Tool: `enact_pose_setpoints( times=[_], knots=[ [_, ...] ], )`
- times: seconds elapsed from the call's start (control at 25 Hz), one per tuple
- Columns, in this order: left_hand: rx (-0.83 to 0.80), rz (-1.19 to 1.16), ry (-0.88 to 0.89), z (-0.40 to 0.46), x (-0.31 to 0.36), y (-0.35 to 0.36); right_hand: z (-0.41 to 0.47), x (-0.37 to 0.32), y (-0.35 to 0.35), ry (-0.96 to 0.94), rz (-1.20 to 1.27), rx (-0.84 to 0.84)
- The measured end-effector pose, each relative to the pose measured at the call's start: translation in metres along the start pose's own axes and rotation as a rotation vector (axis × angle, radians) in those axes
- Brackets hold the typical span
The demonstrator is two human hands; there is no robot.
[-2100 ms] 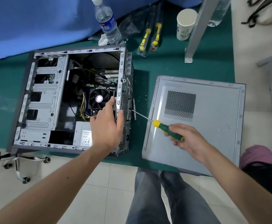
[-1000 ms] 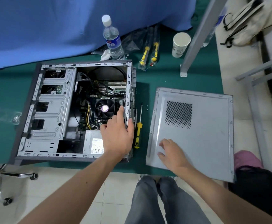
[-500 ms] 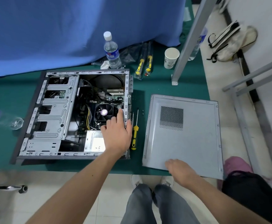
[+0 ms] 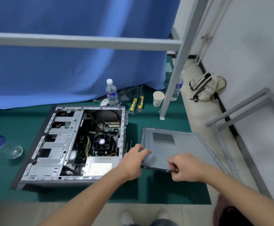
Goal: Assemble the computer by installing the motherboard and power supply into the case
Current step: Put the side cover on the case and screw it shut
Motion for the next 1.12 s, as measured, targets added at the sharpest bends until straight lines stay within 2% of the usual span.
enact_pose_setpoints(
  times=[0.08,0.24,0.4,0.52,0.6,0.72,0.8,1.0,1.12],
  knots=[
    [0.014,-0.081,0.008,0.005,0.011,-0.024,-0.007,0.006,-0.032,0.031,0.035,0.046],
    [0.095,-0.078,0.036,0.016,0.023,-0.067,-0.011,0.017,-0.084,0.058,0.185,0.159],
    [0.293,-0.057,0.03,0.04,0.035,-0.1,-0.003,0.038,-0.125,0.018,0.303,0.313],
    [0.41,-0.1,-0.045,0.06,0.039,-0.122,0.005,0.064,-0.146,-0.01,0.074,0.446],
    [0.447,-0.144,-0.093,0.071,0.037,-0.131,0.014,0.077,-0.149,0.024,-0.116,0.448],
    [0.497,-0.187,-0.154,0.084,0.034,-0.138,0.033,0.086,-0.157,0.022,-0.255,0.474],
    [0.558,-0.257,-0.191,0.093,0.036,-0.142,0.041,0.089,-0.172,0.009,-0.274,0.511],
    [0.846,-0.599,-0.304,0.101,0.051,-0.137,0.041,0.103,-0.218,-0.026,-0.227,0.623],
    [0.845,-0.788,-0.468,0.089,0.044,-0.121,0.03,0.094,-0.26,-0.09,-0.218,0.718]
  ],
)
Point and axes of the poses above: each hand's wrist, its own z-axis towards the middle knuckle, its own y-axis out of the palm, x = y × z, the point moved 1 cm from there along z, towards the middle knuckle, and after that the axes turned 10 degrees about y, right-handed, at the moved point
